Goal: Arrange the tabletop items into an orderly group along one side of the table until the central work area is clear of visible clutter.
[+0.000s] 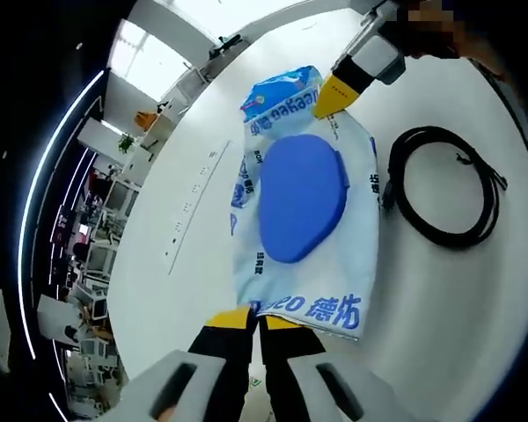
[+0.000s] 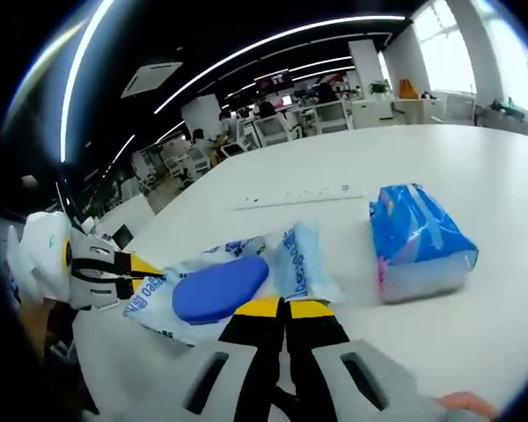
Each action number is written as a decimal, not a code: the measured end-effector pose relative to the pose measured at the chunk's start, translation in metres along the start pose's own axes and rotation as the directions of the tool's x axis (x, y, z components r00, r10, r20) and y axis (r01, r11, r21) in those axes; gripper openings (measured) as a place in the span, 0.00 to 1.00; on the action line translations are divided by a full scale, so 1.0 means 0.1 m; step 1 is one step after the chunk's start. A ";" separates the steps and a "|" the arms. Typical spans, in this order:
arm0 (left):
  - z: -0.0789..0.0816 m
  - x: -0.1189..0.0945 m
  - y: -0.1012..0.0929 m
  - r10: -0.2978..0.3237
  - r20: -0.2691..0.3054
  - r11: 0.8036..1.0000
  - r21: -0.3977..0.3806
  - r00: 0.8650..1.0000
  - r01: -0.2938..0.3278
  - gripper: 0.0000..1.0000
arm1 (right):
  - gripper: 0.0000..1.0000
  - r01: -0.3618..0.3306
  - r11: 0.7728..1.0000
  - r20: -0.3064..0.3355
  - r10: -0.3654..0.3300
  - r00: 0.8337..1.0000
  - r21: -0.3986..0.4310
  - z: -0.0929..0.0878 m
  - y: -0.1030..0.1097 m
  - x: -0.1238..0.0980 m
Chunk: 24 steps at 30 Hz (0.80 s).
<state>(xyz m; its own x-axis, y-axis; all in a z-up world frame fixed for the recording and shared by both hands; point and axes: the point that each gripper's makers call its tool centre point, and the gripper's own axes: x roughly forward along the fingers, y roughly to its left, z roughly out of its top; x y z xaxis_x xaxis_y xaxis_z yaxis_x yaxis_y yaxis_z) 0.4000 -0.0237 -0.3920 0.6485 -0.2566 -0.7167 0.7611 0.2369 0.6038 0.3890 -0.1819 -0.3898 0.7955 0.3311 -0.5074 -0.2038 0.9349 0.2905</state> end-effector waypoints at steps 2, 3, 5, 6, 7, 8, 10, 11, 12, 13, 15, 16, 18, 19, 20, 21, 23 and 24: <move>-0.01 0.00 -0.02 -0.006 -0.006 1.000 -0.001 1.000 0.006 0.01 | 0.00 -0.002 1.000 -0.001 0.002 1.000 -0.007 0.00 0.02 -0.01; -0.02 0.00 -0.03 -0.010 -0.009 1.000 -0.001 1.000 0.010 0.01 | 0.00 -0.003 1.000 -0.001 0.003 1.000 -0.010 -0.01 0.03 -0.01; -0.02 -0.01 -0.03 -0.010 -0.008 1.000 0.000 1.000 0.010 0.01 | 0.00 -0.005 1.000 0.000 0.005 1.000 -0.010 0.00 0.03 -0.03; -0.01 -0.01 -0.04 -0.011 -0.006 1.000 0.005 1.000 0.011 0.01 | 0.00 -0.005 1.000 0.001 0.005 1.000 -0.011 0.00 0.03 -0.03; -0.01 -0.01 -0.04 -0.014 -0.003 1.000 0.006 1.000 0.014 0.01 | 0.00 -0.003 1.000 -0.003 0.003 1.000 -0.013 -0.01 0.03 -0.04; -0.03 0.00 -0.03 -0.024 -0.007 1.000 0.001 1.000 0.024 0.01 | 0.00 -0.005 1.000 -0.004 0.005 1.000 -0.014 -0.02 0.03 -0.05; -0.03 0.00 -0.02 -0.028 -0.007 1.000 0.005 1.000 0.028 0.01 | 0.00 -0.006 1.000 -0.005 0.006 1.000 -0.010 -0.03 0.03 -0.07; -0.02 0.00 -0.01 -0.026 -0.006 1.000 0.006 1.000 0.026 0.01 | 0.00 -0.007 1.000 -0.005 0.007 1.000 -0.008 -0.04 0.03 -0.07; -0.03 0.01 0.01 -0.028 -0.008 1.000 0.006 1.000 0.028 0.01 | 0.00 -0.008 1.000 -0.007 0.008 1.000 -0.007 -0.05 0.04 -0.08; -0.04 0.01 0.02 -0.033 -0.008 0.999 0.009 0.999 0.033 0.01 | 0.00 -0.008 1.000 -0.007 0.008 1.000 -0.008 -0.07 0.04 -0.09; -0.05 -0.01 -0.01 -0.042 -0.015 0.999 0.014 0.999 0.042 0.01 | 0.00 -0.014 1.000 -0.010 0.014 1.000 -0.004 -0.10 0.05 -0.10; -0.05 0.00 0.00 -0.043 -0.017 0.999 0.019 0.999 0.043 0.01 | 0.00 -0.016 1.000 -0.012 0.016 1.000 -0.004 -0.13 0.06 -0.11; -0.05 0.02 0.00 -0.046 -0.022 0.999 0.024 0.999 0.047 0.01 | 0.00 -0.016 1.000 -0.011 0.016 1.000 -0.002 -0.15 0.06 -0.12; -0.04 0.03 0.00 -0.048 -0.024 0.998 0.028 0.999 0.049 0.01 | 0.00 -0.014 1.000 -0.011 0.014 1.000 -0.002 -0.16 0.06 -0.12; -0.04 0.03 -0.01 -0.049 -0.027 0.998 0.031 0.998 0.050 0.01 | 0.00 -0.014 1.000 -0.011 0.013 1.000 -0.002 -0.17 0.06 -0.12; -0.04 0.03 -0.01 -0.049 -0.028 0.998 0.034 0.998 0.050 0.01 | 0.00 -0.011 1.000 -0.009 0.011 1.000 0.000 -0.18 0.06 -0.14; -0.04 0.05 0.01 -0.047 -0.034 0.998 0.042 0.998 0.048 0.01 | 0.00 -0.012 1.000 -0.005 0.012 1.000 0.003 -0.19 0.07 -0.15; -0.04 0.05 0.01 -0.047 -0.037 0.998 0.043 0.998 0.049 0.01 | 0.00 -0.012 1.000 -0.002 0.012 1.000 0.006 -0.20 0.09 -0.16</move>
<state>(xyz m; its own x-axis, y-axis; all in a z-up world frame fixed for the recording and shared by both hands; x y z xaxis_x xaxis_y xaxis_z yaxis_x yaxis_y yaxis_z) 0.4042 -0.0211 -0.3963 0.6110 -0.2325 -0.7567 0.7917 0.1836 0.5827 0.3631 -0.1763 -0.3958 0.7919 0.3430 -0.5052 -0.2105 0.9300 0.3013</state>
